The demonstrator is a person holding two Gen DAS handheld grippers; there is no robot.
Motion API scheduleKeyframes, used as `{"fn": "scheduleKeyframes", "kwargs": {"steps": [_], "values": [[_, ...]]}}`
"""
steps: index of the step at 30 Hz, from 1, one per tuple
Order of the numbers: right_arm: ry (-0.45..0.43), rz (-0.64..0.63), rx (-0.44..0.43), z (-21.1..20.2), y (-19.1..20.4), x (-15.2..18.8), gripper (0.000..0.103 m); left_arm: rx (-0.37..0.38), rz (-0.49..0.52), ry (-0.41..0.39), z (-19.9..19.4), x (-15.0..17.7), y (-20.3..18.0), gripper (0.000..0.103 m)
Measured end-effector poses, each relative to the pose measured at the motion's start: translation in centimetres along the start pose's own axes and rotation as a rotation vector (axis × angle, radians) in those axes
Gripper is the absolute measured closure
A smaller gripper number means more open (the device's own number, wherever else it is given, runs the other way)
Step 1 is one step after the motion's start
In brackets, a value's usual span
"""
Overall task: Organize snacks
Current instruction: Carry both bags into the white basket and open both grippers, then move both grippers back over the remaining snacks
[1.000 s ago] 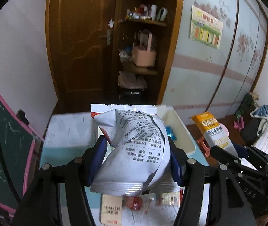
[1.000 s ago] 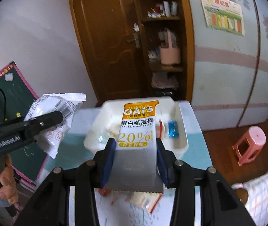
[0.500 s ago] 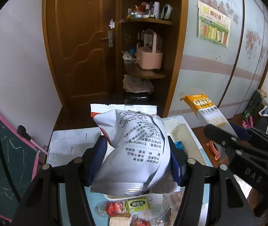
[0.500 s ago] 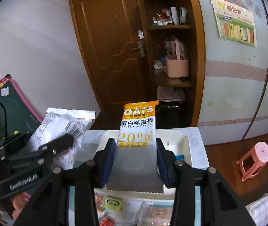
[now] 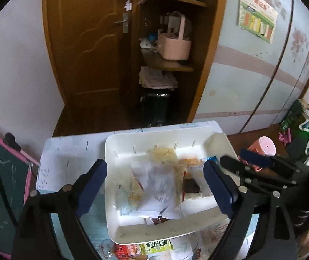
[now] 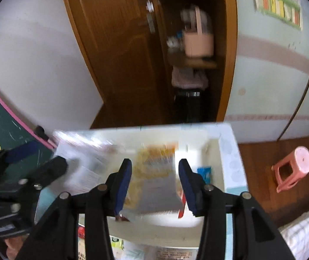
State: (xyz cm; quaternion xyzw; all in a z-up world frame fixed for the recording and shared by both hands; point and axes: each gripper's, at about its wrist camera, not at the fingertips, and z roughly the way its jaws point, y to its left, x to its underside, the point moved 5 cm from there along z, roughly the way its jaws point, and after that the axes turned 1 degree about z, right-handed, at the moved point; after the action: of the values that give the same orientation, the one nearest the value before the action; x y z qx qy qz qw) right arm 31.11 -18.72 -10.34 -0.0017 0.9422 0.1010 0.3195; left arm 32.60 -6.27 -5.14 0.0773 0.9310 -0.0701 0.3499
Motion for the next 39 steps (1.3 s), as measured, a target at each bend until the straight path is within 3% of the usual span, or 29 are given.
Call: {"fn": "scheduleKeyframes", "kwargs": {"steps": [2, 4, 16, 29, 39], "values": [[0.027, 0.002, -0.005, 0.6, -0.1, 0.7, 0.048, 0.001, -0.015, 0.017, 0.5, 0.5, 0.5, 0.013], [0.035, -0.019, 0.008, 0.8, 0.1, 1.4, 0.046, -0.010, -0.026, 0.029, 0.7, 1.1, 1.1, 0.013], [0.039, -0.075, 0.021, -0.7, 1.3, 3.4, 0.046, -0.064, 0.018, 0.020, -1.5, 2.8, 2.4, 0.013], [-0.085, -0.103, 0.043, -7.1, 2.9, 3.8, 0.046, -0.059, 0.090, -0.077, -9.0, 3.5, 0.5, 0.012], [-0.153, -0.172, 0.028, -11.9, 5.4, 6.9, 0.046, -0.059, 0.178, -0.184, -15.6, 5.7, -1.3, 0.005]]}}
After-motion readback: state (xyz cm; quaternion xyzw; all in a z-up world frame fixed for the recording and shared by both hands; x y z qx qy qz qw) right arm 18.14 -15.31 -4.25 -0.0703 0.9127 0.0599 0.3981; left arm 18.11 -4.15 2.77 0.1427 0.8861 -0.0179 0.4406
